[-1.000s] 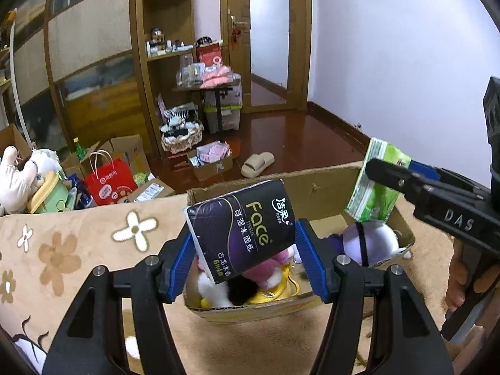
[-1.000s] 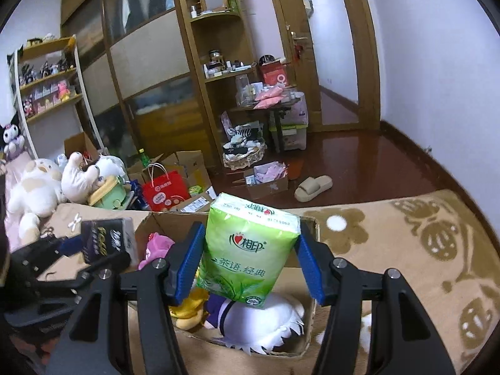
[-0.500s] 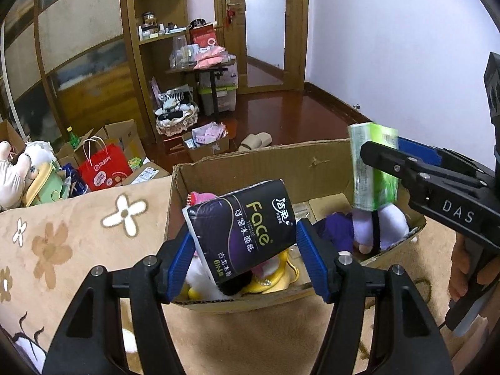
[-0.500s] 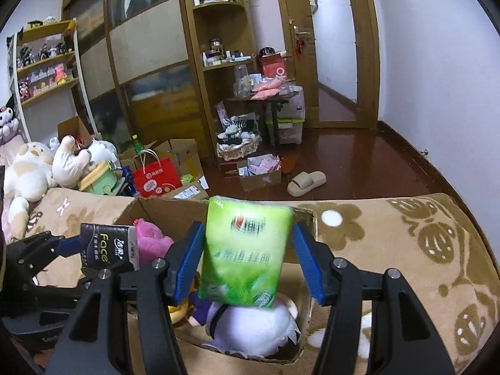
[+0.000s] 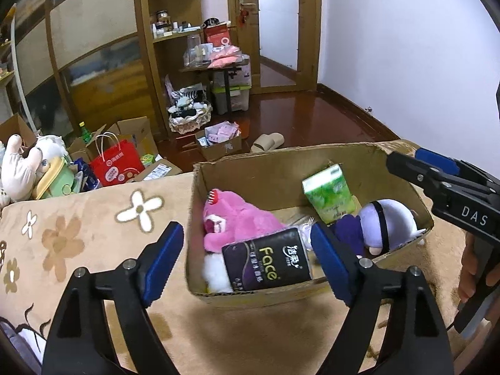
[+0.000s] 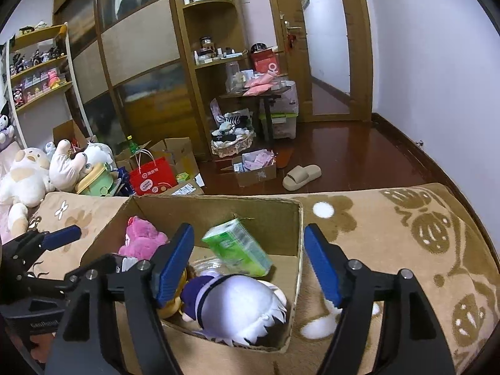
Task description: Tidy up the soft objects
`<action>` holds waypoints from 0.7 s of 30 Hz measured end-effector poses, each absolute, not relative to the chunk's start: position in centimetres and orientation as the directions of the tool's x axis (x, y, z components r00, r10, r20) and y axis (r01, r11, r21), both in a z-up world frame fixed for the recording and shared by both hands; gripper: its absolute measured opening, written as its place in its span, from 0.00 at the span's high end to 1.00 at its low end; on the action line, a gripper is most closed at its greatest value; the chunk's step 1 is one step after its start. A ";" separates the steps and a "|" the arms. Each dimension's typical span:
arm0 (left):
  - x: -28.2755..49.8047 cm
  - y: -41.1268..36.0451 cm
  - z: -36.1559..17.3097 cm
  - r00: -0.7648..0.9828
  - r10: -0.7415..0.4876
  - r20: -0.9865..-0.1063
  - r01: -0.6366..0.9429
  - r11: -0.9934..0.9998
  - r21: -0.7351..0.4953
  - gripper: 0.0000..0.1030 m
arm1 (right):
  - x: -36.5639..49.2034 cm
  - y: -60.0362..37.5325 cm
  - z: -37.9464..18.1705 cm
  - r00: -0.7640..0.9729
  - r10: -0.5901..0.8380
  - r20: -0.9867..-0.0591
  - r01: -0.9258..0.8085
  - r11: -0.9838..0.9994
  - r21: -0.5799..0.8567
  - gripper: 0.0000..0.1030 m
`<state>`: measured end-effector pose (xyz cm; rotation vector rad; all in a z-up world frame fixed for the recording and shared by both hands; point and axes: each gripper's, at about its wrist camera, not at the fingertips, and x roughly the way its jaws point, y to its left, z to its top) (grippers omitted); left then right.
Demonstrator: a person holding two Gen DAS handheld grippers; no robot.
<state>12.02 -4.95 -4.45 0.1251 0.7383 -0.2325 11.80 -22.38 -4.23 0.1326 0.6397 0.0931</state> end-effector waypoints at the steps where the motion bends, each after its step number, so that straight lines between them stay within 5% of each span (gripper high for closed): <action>1: 11.9 -4.8 -4.3 0.720 -0.161 -0.675 0.248 0.968 0.033 0.14 | 11.6 -22.5 -4.1 0.799 0.125 -0.589 -0.042 0.987 0.152 0.22; 14: 8.9 -3.0 -0.8 0.790 -0.130 -0.599 0.188 0.981 0.035 0.05 | 8.0 -21.7 -1.1 0.835 0.109 -0.540 -0.051 0.991 0.121 0.00; 21: 6.5 -2.0 1.0 0.812 -0.108 -0.573 0.162 0.986 0.043 0.03 | 5.0 -22.0 0.6 0.857 0.092 -0.507 -0.040 0.993 0.112 0.00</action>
